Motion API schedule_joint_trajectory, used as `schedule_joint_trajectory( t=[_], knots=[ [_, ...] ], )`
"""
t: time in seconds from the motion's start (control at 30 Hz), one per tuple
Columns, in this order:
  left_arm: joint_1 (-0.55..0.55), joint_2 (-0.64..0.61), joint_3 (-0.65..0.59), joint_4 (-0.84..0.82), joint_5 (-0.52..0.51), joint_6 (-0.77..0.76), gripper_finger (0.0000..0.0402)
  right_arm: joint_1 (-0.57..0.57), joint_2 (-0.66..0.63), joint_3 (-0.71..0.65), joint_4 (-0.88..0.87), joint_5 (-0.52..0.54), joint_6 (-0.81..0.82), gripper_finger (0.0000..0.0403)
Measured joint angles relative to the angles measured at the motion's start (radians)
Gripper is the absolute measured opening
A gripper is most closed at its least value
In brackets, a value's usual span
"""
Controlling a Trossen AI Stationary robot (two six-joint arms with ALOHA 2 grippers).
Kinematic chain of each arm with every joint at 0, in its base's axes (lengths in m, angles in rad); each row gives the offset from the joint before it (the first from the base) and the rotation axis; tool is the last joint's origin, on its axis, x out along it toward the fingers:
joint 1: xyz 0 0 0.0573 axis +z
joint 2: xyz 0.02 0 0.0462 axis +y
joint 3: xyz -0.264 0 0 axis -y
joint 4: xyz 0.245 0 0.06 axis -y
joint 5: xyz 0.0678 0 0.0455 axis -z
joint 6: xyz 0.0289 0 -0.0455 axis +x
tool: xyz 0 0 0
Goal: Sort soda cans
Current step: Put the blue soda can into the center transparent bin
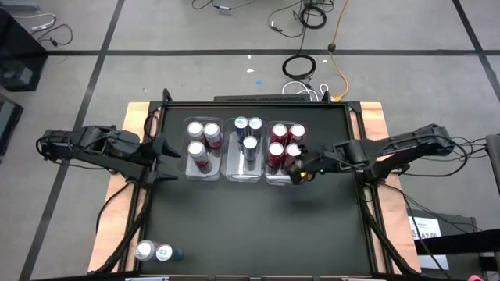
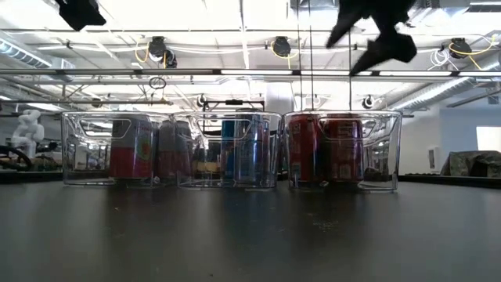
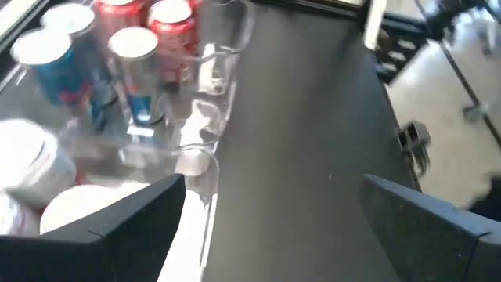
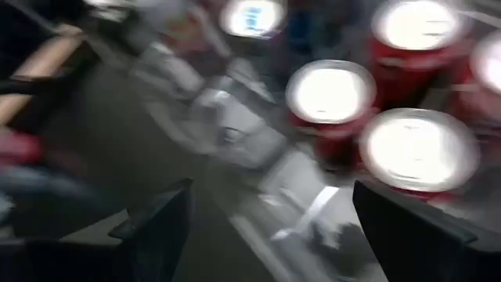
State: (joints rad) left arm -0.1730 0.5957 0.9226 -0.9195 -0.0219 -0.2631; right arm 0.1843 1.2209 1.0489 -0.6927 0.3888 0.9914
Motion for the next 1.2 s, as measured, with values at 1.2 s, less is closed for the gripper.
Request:
schedule_joint_trajectory(
  t=[1.2],
  knots=[
    [-0.354,0.367,0.192,-0.314,-0.189,-0.571,0.0391,0.336,0.422,0.0,0.484,0.057,0.19,0.0338]
  ],
)
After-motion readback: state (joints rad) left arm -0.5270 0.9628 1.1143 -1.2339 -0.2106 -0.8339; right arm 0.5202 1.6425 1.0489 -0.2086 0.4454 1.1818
